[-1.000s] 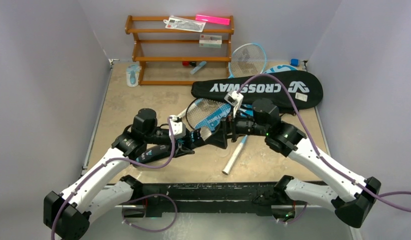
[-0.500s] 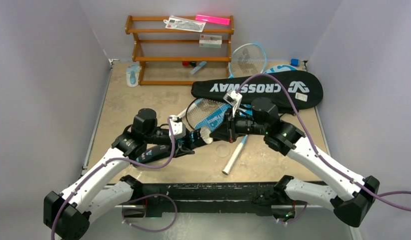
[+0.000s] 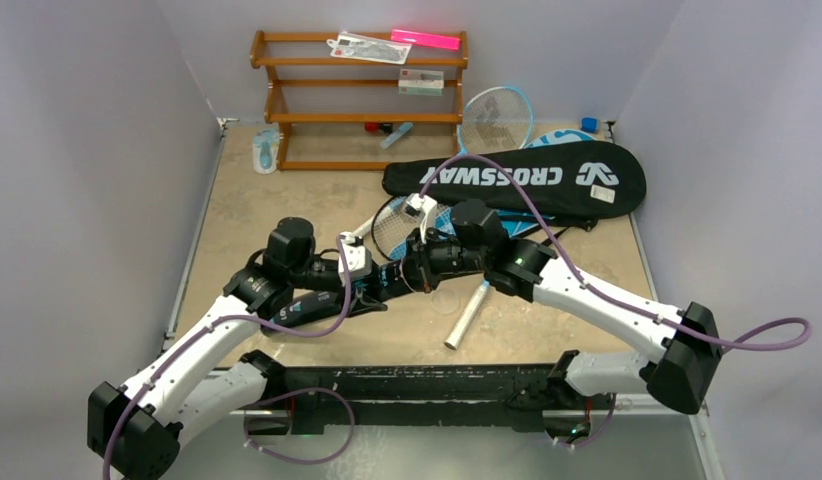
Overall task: Pack up the badminton gear
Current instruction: Place the shuttlecock at the shuttle tube.
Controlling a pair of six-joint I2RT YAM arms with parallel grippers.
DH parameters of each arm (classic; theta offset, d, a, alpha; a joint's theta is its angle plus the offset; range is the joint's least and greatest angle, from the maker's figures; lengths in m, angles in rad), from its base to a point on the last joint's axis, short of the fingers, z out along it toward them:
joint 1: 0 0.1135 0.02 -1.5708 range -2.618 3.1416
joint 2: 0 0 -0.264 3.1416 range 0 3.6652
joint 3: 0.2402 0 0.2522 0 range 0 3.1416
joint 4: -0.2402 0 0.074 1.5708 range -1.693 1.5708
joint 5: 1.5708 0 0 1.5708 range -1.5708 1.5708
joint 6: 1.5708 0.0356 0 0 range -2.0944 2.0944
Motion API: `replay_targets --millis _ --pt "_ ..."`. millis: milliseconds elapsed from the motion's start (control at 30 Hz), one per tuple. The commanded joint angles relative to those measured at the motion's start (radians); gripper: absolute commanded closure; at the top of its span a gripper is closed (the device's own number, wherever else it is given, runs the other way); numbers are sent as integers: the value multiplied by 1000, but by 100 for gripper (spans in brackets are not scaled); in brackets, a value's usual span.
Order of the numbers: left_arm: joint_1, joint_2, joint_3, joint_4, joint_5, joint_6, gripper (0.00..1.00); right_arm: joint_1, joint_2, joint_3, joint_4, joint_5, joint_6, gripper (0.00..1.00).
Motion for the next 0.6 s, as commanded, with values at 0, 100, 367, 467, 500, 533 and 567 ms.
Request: replay_targets --millis 0,100,367,467,500,533,567 --pt "-3 -9 34 87 25 15 52 20 -7 1 54 29 9 100" --pt "-3 -6 36 86 27 15 52 18 -47 -5 34 56 7 100" --pt "-2 -4 36 82 20 15 52 15 -221 33 -169 306 -5 97" --pt "-3 -3 36 77 6 17 52 15 -268 36 -239 404 -1 94" --pt "-3 -3 36 76 3 17 52 16 -279 32 -252 419 1 93" --pt "-3 -2 36 76 3 16 52 15 -285 30 -272 433 6 92" --pt "-3 -2 37 75 2 17 52 15 -288 33 -298 457 15 91"
